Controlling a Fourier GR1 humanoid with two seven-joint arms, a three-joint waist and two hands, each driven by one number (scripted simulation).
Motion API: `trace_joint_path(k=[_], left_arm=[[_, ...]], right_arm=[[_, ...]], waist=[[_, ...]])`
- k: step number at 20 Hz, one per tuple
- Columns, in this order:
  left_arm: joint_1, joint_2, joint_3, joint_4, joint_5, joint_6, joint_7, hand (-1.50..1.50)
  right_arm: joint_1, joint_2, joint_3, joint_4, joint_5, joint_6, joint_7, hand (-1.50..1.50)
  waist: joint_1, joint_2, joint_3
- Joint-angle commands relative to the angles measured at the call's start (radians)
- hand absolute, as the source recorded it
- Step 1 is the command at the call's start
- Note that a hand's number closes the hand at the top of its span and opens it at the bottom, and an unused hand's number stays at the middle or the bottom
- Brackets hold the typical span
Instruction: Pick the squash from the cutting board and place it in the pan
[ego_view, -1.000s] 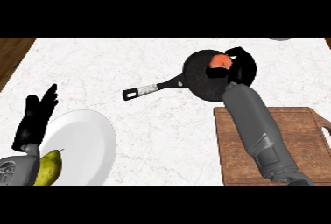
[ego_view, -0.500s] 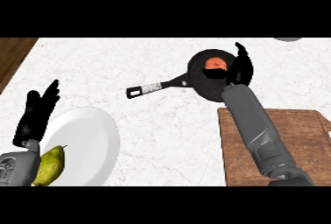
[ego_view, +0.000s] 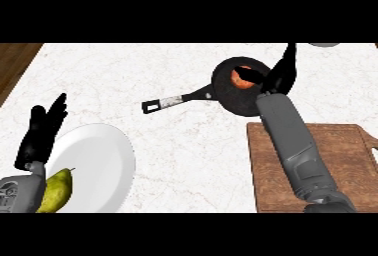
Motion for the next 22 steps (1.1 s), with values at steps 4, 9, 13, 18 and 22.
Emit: trace_joint_path(k=[4,9,13,18,22], left_arm=[[0.002,0.01,0.037,0.054,0.001,0.011,-0.012,0.0],[0.077,-0.003,0.034,-0.004,-0.012,0.028,0.013,0.0],[0.06,0.015,0.058,0.02,-0.002,0.014,0.009,0.0],[0.114,0.021,0.078,0.021,0.008,0.006,-0.032,0.0],[0.071,0.052,0.113,0.03,0.031,-0.005,0.006,0.0]], right_arm=[[0.003,0.004,-0.07,-0.008,-0.09,-0.121,-0.086,-1.5],[0.156,-0.01,-0.058,-0.169,-0.153,-0.017,-0.113,-1.5],[0.298,0.014,0.017,-0.377,-0.166,0.06,-0.063,-1.5],[0.535,0.015,0.114,-0.638,-0.188,0.192,0.005,-1.5],[0.712,0.015,0.155,-0.901,-0.18,0.326,0.092,-1.5]], waist=[[-0.051,-0.021,-0.003],[-0.094,-0.042,-0.004],[-0.117,-0.05,-0.005],[-0.132,-0.056,-0.006],[-0.148,-0.056,-0.007]])
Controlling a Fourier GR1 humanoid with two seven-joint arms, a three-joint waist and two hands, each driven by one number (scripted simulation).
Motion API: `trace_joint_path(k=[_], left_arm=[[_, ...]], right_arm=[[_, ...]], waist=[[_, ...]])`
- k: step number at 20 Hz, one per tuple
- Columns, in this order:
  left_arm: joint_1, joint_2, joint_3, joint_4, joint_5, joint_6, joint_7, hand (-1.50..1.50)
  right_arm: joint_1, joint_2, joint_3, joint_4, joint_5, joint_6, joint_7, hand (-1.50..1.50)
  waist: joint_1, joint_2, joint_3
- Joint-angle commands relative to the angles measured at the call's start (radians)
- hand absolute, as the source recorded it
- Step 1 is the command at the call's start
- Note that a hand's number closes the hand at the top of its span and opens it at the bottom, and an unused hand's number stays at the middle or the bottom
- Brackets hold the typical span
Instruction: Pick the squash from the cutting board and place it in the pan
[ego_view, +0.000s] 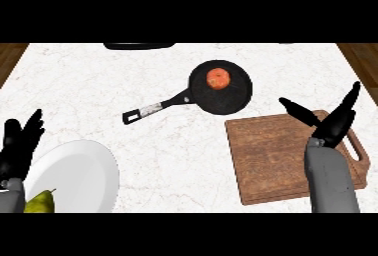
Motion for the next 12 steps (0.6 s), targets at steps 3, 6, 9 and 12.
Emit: trace_joint_path(k=[3,6,9,12], left_arm=[[-0.01,-0.03,-0.01,0.045,-0.028,0.035,-0.028,0.0],[0.002,-0.023,-0.014,-0.035,-0.008,0.007,0.019,0.0],[0.0,-0.001,0.003,-0.019,-0.005,-0.011,-0.011,0.0],[-0.014,-0.05,-0.032,-0.056,-0.03,0.026,0.046,0.0]], right_arm=[[0.319,-0.017,0.076,-0.417,-0.021,0.206,0.119,-1.5],[0.469,-0.008,0.097,-0.656,-0.033,0.269,0.204,-1.5],[0.623,-0.024,0.105,-0.844,-0.057,0.341,0.236,-1.5],[0.769,-0.006,0.091,-0.925,-0.132,0.364,0.199,-1.5]], waist=[[-0.005,0.006,-0.001],[0.016,0.009,0.001],[0.025,0.013,0.001],[0.035,0.017,0.002]])
